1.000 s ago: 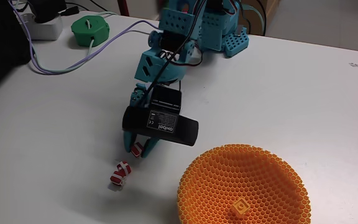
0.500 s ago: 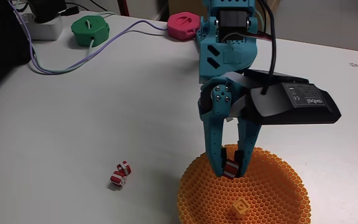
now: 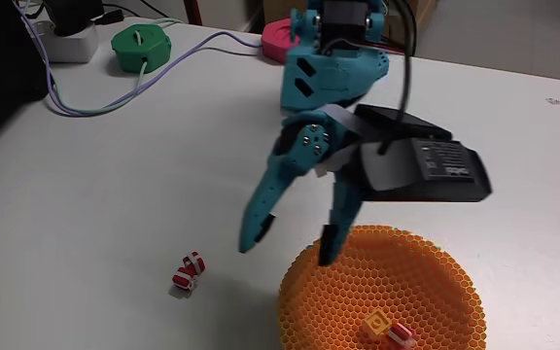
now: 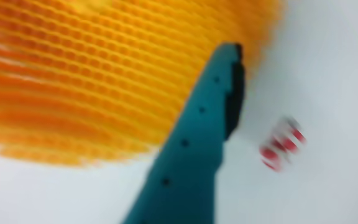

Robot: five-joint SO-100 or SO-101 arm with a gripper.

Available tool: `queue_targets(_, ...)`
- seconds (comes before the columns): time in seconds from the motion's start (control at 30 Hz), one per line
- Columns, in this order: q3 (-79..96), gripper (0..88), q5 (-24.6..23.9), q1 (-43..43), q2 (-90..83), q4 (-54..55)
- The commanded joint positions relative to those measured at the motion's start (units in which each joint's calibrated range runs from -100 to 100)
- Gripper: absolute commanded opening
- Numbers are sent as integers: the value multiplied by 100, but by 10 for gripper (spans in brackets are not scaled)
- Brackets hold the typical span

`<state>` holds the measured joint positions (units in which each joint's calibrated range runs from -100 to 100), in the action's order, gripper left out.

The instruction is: Place cube pieces into the yellow basket

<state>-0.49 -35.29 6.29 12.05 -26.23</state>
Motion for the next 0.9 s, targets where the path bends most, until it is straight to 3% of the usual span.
queue_targets(0.0,141,357,-73,-1020,-921,26)
queue_targets(0.13,2250,339,-645,-1700,-1224,1546)
queue_targets(0.3,4137,332,-1162,-1766,-1016,3570)
queue_targets(0.87,2721,312,-1226,-1644,1333,4778)
